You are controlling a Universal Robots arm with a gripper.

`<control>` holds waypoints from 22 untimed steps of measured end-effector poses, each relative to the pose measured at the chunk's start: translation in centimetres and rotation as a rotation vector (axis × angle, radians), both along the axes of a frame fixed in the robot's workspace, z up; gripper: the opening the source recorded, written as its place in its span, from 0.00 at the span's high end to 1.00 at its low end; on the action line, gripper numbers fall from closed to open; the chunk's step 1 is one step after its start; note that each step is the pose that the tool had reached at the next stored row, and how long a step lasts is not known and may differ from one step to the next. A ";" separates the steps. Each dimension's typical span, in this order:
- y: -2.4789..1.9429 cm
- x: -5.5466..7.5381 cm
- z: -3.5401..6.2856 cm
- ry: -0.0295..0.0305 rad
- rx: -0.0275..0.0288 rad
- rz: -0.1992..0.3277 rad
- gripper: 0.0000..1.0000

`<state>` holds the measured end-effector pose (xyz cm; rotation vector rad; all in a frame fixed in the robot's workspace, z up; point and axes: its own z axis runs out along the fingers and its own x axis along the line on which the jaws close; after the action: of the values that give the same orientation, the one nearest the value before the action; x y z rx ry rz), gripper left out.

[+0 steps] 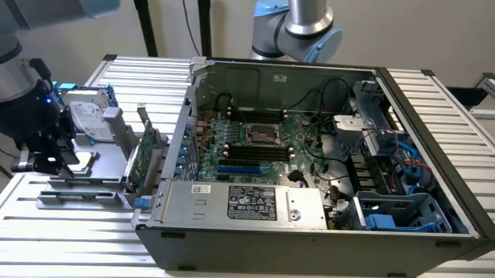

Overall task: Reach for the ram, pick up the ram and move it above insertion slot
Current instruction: 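Pick up the ram and move it above insertion slot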

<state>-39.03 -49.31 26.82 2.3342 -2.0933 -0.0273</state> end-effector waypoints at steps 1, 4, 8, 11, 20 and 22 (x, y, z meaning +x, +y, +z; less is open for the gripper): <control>0.00 0.0 -0.19 -0.0002 0.0001 -0.005 0.64; -0.01 0.0 -0.74 -0.0001 0.0000 -0.023 0.64; -0.03 0.0 -1.46 -0.0001 0.0001 -0.040 0.64; -0.12 0.0 -2.01 -0.0001 0.0001 -0.048 0.64; -0.60 0.0 -3.64 -0.0001 0.0000 -0.062 0.64; -0.71 0.0 -4.00 0.0000 0.0000 -0.064 0.64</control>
<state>-39.03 -50.02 22.82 2.2670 -2.1668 -0.0276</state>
